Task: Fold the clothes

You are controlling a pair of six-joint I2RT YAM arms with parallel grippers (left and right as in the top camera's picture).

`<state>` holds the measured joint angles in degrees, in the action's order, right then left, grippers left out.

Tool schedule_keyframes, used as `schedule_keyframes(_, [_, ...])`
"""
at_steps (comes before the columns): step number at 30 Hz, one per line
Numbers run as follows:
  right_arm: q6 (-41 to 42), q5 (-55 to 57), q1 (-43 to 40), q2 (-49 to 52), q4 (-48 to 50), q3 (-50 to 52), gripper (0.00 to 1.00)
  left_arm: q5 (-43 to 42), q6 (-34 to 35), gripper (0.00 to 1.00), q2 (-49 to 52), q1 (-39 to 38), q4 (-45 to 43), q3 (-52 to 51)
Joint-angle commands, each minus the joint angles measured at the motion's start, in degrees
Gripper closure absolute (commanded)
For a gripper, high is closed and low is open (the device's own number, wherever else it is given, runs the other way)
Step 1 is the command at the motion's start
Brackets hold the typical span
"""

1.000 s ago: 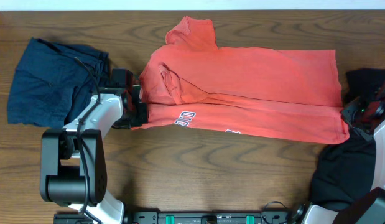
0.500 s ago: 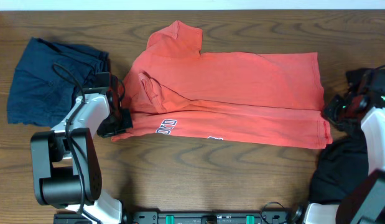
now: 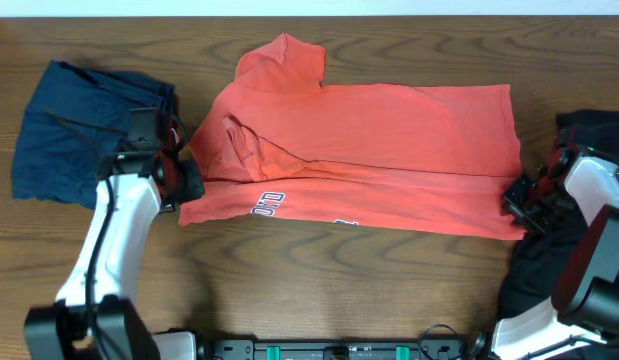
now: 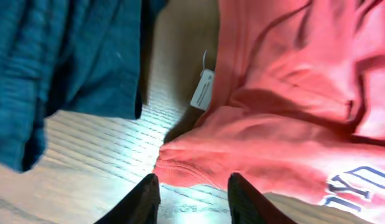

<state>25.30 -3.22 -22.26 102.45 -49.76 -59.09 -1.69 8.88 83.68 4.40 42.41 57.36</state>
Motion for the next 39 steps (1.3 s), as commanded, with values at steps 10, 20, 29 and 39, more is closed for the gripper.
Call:
schedule_keyframes(10, [4.15, 9.22, -9.07, -3.76, -5.46, 0.42, 0.8, -9.44, -0.5, 0.45, -6.12, 0.11, -0.74, 0.72])
schedule_keyframes(20, [-13.31, -23.78, -6.14, -17.42, 6.78, 0.2, 0.59, -12.9, -8.44, 0.41, -2.19, -5.6, -12.22, 0.72])
schedule_keyframes(29, [-13.79, -19.45, 1.42, -18.01, 8.17, 0.22, 0.57, -18.95, -9.25, 0.47, 12.33, -12.94, -16.92, 0.72])
schedule_keyframes(39, [-13.79, -19.02, 1.77, -18.01, 8.2, 0.22, 0.57, -21.88, -9.01, 0.57, 18.99, -17.62, -20.2, 0.72])
